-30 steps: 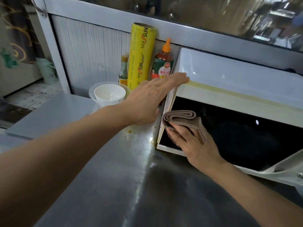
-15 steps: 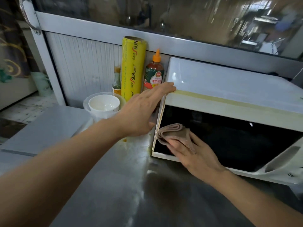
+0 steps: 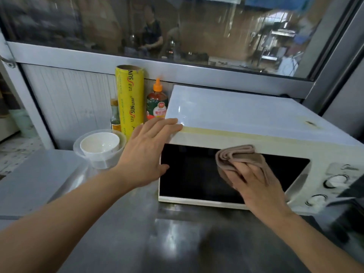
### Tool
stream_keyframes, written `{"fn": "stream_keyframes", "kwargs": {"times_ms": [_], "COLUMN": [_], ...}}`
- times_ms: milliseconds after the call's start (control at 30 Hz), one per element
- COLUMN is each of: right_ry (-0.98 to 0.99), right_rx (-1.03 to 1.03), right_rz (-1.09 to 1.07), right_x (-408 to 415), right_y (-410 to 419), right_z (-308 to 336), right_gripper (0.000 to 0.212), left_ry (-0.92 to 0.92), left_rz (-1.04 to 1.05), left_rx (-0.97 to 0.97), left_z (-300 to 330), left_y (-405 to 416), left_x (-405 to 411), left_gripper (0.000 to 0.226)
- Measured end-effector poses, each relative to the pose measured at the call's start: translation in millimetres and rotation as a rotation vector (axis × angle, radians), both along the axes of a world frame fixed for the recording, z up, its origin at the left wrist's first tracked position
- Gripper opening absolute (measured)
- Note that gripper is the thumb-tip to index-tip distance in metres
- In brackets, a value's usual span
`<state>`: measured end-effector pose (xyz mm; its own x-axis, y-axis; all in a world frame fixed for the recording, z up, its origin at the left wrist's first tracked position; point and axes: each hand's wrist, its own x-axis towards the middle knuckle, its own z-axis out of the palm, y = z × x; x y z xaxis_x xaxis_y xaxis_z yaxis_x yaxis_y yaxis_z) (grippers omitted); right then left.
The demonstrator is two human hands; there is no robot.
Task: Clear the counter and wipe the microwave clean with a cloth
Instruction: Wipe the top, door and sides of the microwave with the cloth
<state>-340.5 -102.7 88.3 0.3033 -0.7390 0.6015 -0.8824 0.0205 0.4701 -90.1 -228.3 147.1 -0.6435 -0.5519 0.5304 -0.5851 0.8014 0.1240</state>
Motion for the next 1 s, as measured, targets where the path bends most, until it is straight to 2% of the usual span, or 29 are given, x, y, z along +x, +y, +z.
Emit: {"fn": "stream_keyframes", "kwargs": {"times_ms": [33,100,200,267,333,400,533,667,767,833,1000], "right_ry": [0.075,0.032,-0.068,-0.013,0.128,0.151,0.187,0.261,0.27,0.269,0.302], "right_rx": [-0.092,-0.128,-0.205,-0.158,-0.086,-0.013,0.174,0.149,0.096,0.08,0.149], "right_rz": [-0.065,-0.148,-0.113,-0.027,0.057,0.107,0.141,-0.066,-0.114,-0.093,0.1], "right_x": [-20.1,-28.0,4.1,33.5,62.6,76.4,37.6,-28.0,-57.3,-51.5,22.6], "right_y": [8.4,20.2,3.0,-17.3,-35.9,-45.3,-33.4,10.8,31.5,24.6,-27.5], "right_z": [-5.1,-10.8,-17.8,-25.5,-36.9,-41.7,-42.6,-34.4,-40.2,-44.0,-49.8], "right_gripper": [0.053,0.052,0.046,0.048,0.047,0.05,0.051,0.06,0.072,0.07,0.06], "left_ry": [0.007,0.018,0.03,0.03,0.027,0.02,-0.008,-0.002,-0.004,-0.002,0.028], "left_rz": [0.006,0.003,-0.03,-0.048,-0.073,-0.106,-0.117,-0.088,-0.083,-0.083,-0.103], "left_rx": [-0.015,-0.021,0.027,0.05,0.066,0.075,0.098,0.112,0.096,0.084,0.061], "left_z": [0.2,-0.9,-3.7,-6.5,-8.1,-8.6,-7.0,-7.9,-9.2,-10.2,-15.9], "left_y": [0.3,1.4,3.3,3.2,0.9,-2.9,-4.5,-0.8,1.4,0.5,-3.8], "left_x": [-1.1,-2.9,-6.1,-6.3,-4.3,-0.6,3.6,1.5,-2.0,-3.1,-3.6], "left_gripper": [0.097,0.096,0.1,0.104,0.106,0.108,0.112,0.115,0.117,0.118,0.118]}}
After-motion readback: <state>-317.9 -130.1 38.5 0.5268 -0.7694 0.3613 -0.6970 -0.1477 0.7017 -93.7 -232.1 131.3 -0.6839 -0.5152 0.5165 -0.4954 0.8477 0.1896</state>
